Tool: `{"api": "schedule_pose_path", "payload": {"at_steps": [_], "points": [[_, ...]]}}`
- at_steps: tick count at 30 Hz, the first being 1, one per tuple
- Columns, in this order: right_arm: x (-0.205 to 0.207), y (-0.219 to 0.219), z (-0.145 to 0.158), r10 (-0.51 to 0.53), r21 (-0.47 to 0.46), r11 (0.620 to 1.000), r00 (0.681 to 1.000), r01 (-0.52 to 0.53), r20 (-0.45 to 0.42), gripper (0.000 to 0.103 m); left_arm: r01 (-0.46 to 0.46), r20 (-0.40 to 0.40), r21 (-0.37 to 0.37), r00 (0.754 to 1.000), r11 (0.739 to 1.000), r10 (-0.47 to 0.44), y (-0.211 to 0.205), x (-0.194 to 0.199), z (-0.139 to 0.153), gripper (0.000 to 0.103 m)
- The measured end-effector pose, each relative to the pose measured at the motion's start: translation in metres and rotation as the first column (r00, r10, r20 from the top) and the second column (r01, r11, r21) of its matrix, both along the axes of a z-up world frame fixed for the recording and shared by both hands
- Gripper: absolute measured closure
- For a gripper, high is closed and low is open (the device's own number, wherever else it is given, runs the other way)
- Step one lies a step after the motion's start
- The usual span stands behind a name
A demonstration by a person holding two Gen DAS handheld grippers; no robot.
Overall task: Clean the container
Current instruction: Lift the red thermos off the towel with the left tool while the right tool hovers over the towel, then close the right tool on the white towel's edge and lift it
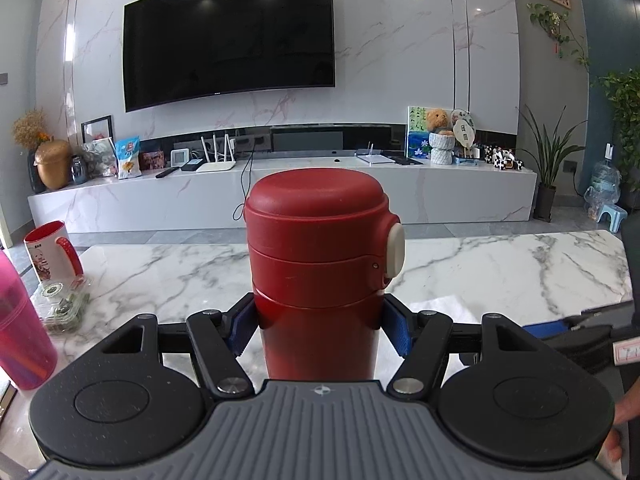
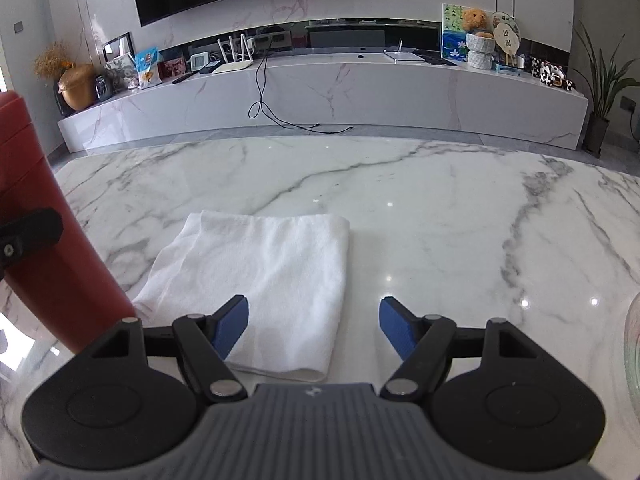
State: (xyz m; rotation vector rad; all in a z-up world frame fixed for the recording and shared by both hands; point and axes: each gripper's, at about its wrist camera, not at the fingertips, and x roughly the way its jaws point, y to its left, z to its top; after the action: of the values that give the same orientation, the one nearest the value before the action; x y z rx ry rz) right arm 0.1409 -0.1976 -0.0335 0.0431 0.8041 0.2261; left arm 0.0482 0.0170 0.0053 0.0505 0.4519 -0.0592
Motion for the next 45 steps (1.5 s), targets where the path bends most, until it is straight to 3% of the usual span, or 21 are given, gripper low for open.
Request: {"api": "schedule_pose_path", "payload": {"at_steps": [5, 18, 21, 25, 29, 31, 37, 45], "points": [[-0.005, 0.017, 0.006, 0.023, -0.100, 0.995, 0.999, -0.019, 0.038, 0.021, 0.000, -0.012, -0.003, 1.000, 1.000, -0.001, 0.008, -0.005, -0.002, 0.040], [0.004, 0.010, -0.001, -0.030, -0.032, 0.999, 0.999, 0.030, -0.019, 0.024, 0.020, -0.005, 0.000, 1.000, 1.000, -0.020, 0.015, -0.016, -0.007, 0.040], [0.005, 0.009, -0.004, -0.042, -0.031, 0.999, 0.998, 0.041, -0.038, 0.035, 0.024, -0.008, 0.000, 1.000, 1.000, -0.024, 0.015, -0.016, -0.007, 0.040], [0.006, 0.010, -0.010, -0.040, -0.034, 0.999, 0.997, 0.038, -0.067, 0.039, 0.031, -0.014, 0.000, 0.999, 1.000, -0.031, 0.017, -0.017, -0.006, 0.040], [0.004, 0.014, -0.012, -0.015, -0.038, 0.999, 0.998, 0.012, -0.069, 0.050, 0.038, -0.019, 0.000, 0.999, 0.999, -0.038, 0.018, -0.018, -0.005, 0.040], [0.002, 0.015, -0.011, 0.003, -0.028, 1.000, 0.998, -0.005, -0.066, 0.062, 0.039, -0.022, -0.001, 0.999, 0.999, -0.039, 0.019, -0.019, -0.005, 0.040], [-0.003, 0.016, -0.009, 0.033, -0.029, 0.999, 0.998, -0.035, -0.058, 0.085, 0.042, -0.026, -0.004, 0.999, 0.999, -0.042, 0.020, -0.019, -0.005, 0.040], [-0.013, 0.009, 0.000, 0.059, -0.061, 0.996, 0.997, -0.062, -0.045, 0.090, 0.048, -0.021, -0.005, 0.999, 0.999, -0.048, 0.020, -0.021, -0.005, 0.040]]}}
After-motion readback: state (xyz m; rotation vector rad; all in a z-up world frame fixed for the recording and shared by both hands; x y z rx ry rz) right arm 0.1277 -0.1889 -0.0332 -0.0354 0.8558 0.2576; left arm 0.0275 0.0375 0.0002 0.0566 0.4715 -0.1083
